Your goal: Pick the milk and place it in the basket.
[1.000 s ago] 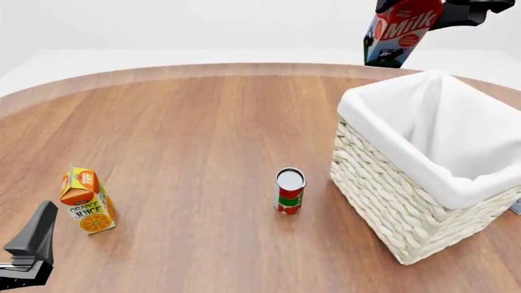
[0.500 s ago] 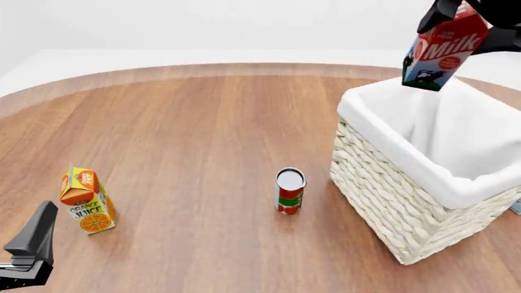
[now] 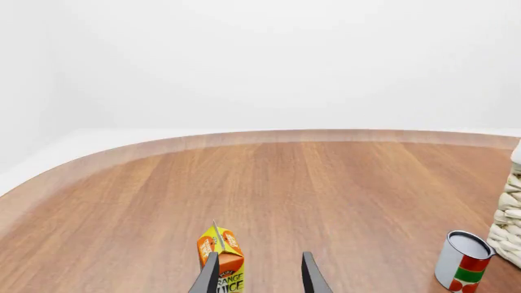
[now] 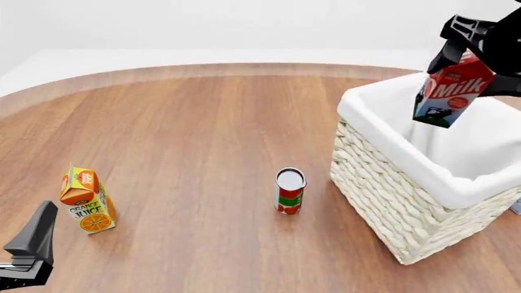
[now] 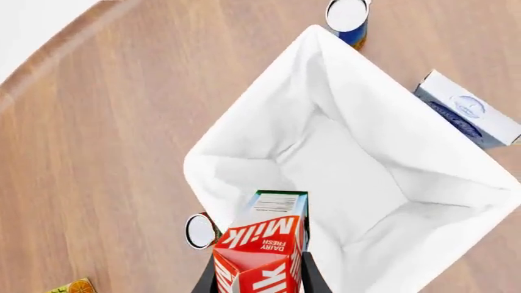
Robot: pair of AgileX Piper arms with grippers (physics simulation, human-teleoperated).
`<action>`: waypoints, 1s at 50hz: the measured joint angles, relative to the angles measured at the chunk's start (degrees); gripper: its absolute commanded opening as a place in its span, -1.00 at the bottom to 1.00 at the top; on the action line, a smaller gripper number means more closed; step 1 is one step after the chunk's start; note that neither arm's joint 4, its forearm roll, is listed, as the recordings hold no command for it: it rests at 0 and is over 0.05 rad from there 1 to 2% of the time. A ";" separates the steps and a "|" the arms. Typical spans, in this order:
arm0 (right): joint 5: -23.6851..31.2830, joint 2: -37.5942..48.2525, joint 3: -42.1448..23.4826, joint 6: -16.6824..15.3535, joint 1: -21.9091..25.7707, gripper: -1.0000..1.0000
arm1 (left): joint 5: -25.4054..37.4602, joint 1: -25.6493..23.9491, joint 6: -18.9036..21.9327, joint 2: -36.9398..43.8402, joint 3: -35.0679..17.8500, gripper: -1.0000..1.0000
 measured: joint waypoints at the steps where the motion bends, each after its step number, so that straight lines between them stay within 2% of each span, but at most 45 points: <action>1: -0.28 -0.11 0.52 0.07 -0.15 -1.00 | 0.00 0.00 0.00 0.00 0.00 1.00; 33: -9.00 0.32 11.66 2.39 -4.25 -1.00 | 0.00 0.00 0.00 0.00 0.00 1.00; 50: -13.96 3.52 14.92 2.78 -5.16 -1.00 | 0.00 0.00 0.00 0.00 0.00 1.00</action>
